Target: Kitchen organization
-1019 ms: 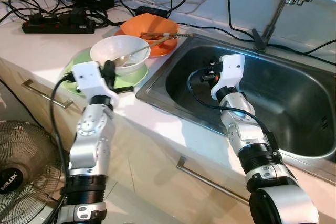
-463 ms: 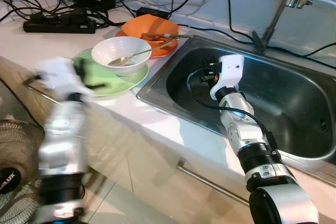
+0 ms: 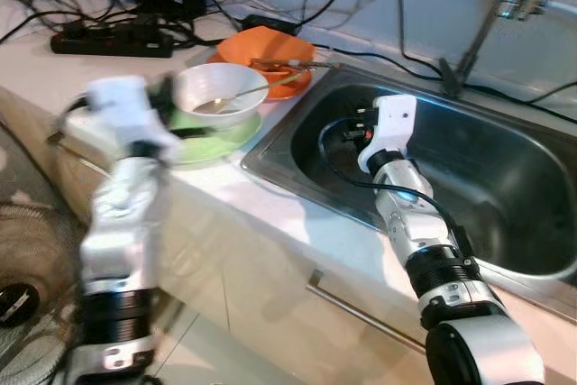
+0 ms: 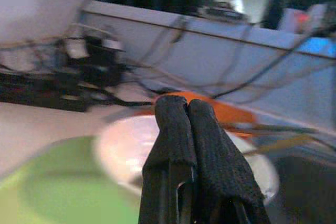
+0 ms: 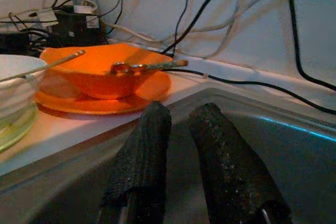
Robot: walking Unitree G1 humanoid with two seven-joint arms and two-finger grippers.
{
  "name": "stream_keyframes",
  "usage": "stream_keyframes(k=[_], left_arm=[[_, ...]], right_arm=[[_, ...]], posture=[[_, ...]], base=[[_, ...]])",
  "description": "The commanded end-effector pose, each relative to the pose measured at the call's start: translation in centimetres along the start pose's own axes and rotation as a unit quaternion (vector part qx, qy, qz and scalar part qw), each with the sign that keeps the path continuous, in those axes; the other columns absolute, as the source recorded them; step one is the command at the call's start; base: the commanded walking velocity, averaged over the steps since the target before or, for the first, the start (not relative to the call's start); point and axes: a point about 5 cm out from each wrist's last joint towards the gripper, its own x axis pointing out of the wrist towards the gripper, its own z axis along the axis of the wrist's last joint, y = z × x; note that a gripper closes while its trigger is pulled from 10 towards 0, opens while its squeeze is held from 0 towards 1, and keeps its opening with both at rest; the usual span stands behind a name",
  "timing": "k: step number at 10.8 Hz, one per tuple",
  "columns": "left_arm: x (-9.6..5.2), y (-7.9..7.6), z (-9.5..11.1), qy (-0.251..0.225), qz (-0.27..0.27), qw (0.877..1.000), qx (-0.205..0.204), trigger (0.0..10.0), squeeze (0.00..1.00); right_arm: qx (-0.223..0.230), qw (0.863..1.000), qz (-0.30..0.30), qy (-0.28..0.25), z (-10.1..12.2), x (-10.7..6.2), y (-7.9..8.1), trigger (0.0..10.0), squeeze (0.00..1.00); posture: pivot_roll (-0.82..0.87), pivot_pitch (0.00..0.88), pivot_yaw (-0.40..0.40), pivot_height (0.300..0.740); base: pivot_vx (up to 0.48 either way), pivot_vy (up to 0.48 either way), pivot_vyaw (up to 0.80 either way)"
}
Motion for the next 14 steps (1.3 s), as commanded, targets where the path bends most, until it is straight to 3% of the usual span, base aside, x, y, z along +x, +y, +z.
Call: stream_keyframes(k=[1, 6, 12, 13, 14], left_arm=[[0.2, -1.1, -0.8, 0.02, -0.026, 0.999, -0.01, 10.0, 0.0], [0.1, -1.4, -2.9, 0.066, -0.034, 0.996, -0.055, 10.0, 0.0], [-0.4, 1.6, -2.2, 0.056, 0.03, 0.994, -0.085, 10.0, 0.0], [-0.4, 1.5, -2.2, 0.06, 0.022, 0.994, -0.085, 10.0, 0.0], [-0.2, -0.1, -1.8, 0.056, -0.025, 0.996, -0.062, 10.0, 0.0]], right_arm=[[0.004, 1.0, -0.006, -0.006, 0.3, 0.2, -0.4, 10.0, 0.0], [0.002, 1.0, -0.007, -0.007, 0.3, 0.1, -0.5, 10.0, 0.0], [0.002, 1.0, -0.001, -0.007, 0.4, 0.3, -0.3, 10.0, 0.0], [0.002, 1.0, 0.0, -0.006, 0.4, 0.3, -0.2, 10.0, 0.0], [0.003, 1.0, -0.001, -0.006, 0.4, 0.3, -0.3, 10.0, 0.0]], posture=[[0.24, 0.023, -0.074, 0.74], [0.24, 0.016, -0.07, 0.74], [0.25, 0.015, -0.081, 0.74], [0.25, 0.018, -0.084, 0.74], [0.25, 0.022, -0.084, 0.74]], base=[[0.0, 0.0, 0.0], [0.0, 0.0, 0.0], [0.0, 0.0, 0.0], [0.0, 0.0, 0.0], [0.0, 0.0, 0.0]])
